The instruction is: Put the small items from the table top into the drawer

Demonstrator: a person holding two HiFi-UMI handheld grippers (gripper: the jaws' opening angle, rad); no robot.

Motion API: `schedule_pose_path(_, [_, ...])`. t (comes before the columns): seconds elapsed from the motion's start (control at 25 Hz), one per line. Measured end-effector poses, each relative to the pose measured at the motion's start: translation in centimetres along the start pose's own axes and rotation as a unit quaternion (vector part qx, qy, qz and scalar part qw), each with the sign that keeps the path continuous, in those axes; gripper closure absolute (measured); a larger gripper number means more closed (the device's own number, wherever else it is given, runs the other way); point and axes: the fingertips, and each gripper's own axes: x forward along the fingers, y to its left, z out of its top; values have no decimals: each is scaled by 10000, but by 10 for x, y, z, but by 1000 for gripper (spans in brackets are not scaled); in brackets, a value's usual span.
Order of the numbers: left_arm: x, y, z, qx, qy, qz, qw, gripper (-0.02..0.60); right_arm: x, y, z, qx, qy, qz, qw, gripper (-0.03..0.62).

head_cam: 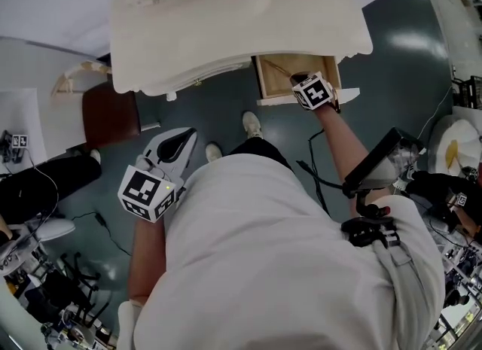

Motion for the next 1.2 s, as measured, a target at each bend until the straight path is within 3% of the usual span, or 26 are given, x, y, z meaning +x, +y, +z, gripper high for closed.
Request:
schedule_pose_path(0.48, [-53, 1, -31, 365, -53, -372, 9986, 581, -63, 118, 0, 261, -603, -45, 9978, 594])
schedule_pose_path(0.92, [-93, -13, -71, 496, -72, -657, 9966, 581, -111, 229, 12, 27, -1138, 203, 9933, 594])
schedule_pose_path(1.2, [-103, -17, -89, 522, -62, -734, 9959, 581, -124, 269, 16, -131, -1291, 264, 9912, 594])
